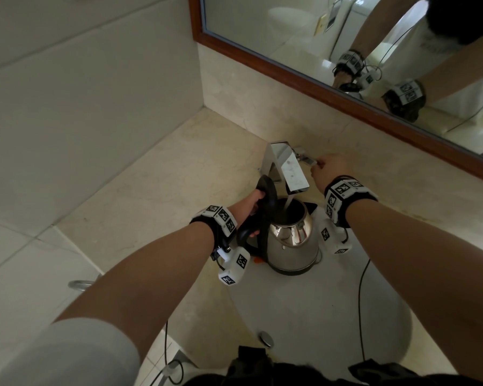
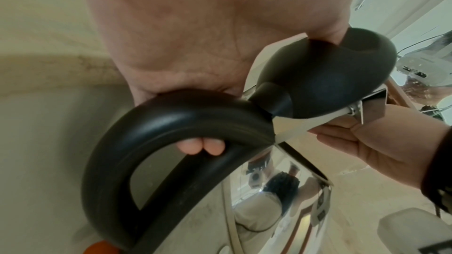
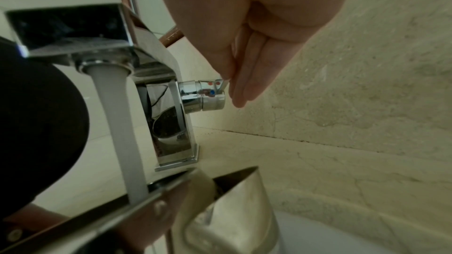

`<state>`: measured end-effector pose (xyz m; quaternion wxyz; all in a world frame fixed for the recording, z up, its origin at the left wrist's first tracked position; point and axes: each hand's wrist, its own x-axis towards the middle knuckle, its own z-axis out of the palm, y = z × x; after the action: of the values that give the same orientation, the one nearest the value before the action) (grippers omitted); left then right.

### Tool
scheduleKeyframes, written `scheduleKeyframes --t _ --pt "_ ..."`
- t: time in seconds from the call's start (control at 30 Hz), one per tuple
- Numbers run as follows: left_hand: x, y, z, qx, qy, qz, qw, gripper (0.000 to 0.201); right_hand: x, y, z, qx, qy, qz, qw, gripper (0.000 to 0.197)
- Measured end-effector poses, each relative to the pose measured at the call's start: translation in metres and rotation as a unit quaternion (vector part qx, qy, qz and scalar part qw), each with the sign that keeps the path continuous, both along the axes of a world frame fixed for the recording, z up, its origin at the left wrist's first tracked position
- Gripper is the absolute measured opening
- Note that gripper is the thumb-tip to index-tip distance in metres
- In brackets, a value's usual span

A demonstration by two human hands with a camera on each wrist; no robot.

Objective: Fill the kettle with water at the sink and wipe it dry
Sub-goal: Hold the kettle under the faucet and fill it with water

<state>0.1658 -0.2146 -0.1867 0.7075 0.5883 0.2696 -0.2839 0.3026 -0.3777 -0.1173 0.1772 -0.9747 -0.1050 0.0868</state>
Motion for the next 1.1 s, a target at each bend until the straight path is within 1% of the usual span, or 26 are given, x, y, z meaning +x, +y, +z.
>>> scheduleKeyframes --t 0.53,0.73,0.9,1.03,1.1 --pt "-0.0003 -0.0002 0.0013 0.006 0.009 -0.008 1.000 0.068 -0.0008 0.0004 0.0002 -0.002 -0.009 0.002 1.000 0.026" --pt "0.0004 0.0004 0.0004 0.016 0.009 0.004 1.000 0.077 -0.0018 0.0007 0.0010 -0.007 -0.008 0.006 1.000 0.027" --pt "-0.0004 -0.0002 0.0003 0.008 0.007 0.005 1.000 0.072 -0.0018 0.0000 0.0010 -0.005 -0.005 0.001 1.000 0.027" --pt "-0.0013 0.0005 -0.0005 0.019 0.009 0.011 1.000 0.077 -0.0016 0.0006 0.0012 -0.001 -0.003 0.004 1.000 0.028" --pt "-0.0014 0.0001 -0.0001 0.018 0.007 0.014 1.000 0.075 -0.0016 0.0008 0.0013 -0.007 -0.004 0.007 1.000 0.028"
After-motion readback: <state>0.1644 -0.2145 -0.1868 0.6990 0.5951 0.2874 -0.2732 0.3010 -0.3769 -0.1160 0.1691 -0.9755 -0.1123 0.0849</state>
